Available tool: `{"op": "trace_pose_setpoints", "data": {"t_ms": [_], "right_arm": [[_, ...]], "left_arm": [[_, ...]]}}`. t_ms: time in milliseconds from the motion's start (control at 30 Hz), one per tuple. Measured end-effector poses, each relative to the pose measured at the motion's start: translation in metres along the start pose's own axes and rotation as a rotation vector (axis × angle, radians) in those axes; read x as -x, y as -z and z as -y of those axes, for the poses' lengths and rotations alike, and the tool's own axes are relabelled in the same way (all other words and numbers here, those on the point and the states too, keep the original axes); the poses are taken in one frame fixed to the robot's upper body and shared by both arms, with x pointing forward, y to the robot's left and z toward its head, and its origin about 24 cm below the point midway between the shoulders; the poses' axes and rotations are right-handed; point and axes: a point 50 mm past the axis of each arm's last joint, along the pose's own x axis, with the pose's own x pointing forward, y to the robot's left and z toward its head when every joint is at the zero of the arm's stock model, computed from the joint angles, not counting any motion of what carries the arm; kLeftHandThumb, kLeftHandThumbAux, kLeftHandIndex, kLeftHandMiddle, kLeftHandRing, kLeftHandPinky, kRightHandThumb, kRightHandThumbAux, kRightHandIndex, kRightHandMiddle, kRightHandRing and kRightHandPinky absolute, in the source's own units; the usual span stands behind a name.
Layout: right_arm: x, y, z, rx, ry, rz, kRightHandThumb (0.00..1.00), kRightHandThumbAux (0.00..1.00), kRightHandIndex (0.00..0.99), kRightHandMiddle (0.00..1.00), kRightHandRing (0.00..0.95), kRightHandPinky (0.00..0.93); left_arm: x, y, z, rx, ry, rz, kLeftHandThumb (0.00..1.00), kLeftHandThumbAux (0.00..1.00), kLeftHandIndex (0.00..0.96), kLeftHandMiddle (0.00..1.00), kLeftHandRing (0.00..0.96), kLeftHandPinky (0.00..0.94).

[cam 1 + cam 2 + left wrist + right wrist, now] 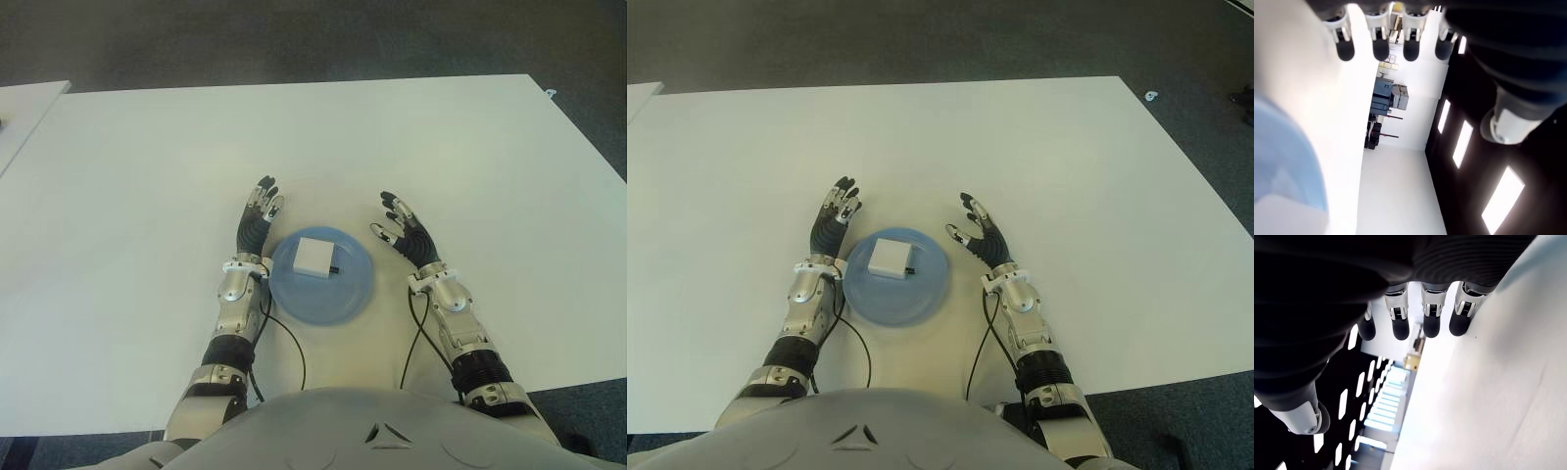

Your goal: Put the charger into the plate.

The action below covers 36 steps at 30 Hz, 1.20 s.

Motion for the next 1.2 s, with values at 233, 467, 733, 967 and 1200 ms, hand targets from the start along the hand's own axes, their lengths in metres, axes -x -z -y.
{"op": "trace_pose_setpoints", "data": {"t_ms": [233, 467, 733, 967, 1200], "right_arm": [[-0.001, -0.003, 0.003, -0.007, 0.015, 0.004, 0.102, 0.608, 0.0, 0.027, 0.021, 0.024], [-0.002, -0.006, 0.005, -0.018, 0.028, -0.015, 0.108, 0.618, 0.0, 0.022, 0.015, 0.014], [-0.003, -0.008, 0.007, -0.028, 0.046, -0.037, 0.114, 0.637, 0.0, 0.015, 0.009, 0.017], [-0.006, -0.009, 0.008, -0.037, 0.065, -0.051, 0.132, 0.647, 0.0, 0.01, 0.009, 0.033], [-0.009, -0.01, 0.011, -0.05, 0.086, -0.067, 0.137, 0.654, 0.0, 0.008, 0.009, 0.037]], "left_arm": [[-0.005, 0.0, 0.0, -0.003, -0.001, -0.001, 0.013, 0.505, 0.0, 0.0, 0.0, 0.0], [-0.009, 0.0, -0.003, -0.002, -0.012, 0.004, 0.004, 0.529, 0.0, 0.0, 0.0, 0.0], [-0.01, -0.001, -0.006, -0.001, -0.012, 0.013, 0.004, 0.539, 0.0, 0.0, 0.0, 0.0], [-0.011, -0.001, -0.007, 0.009, 0.011, 0.018, 0.011, 0.537, 0.0, 0.0, 0.0, 0.0], [-0.011, -0.001, -0.009, 0.016, 0.025, 0.021, 0.018, 0.537, 0.0, 0.0, 0.0, 0.0]]}}
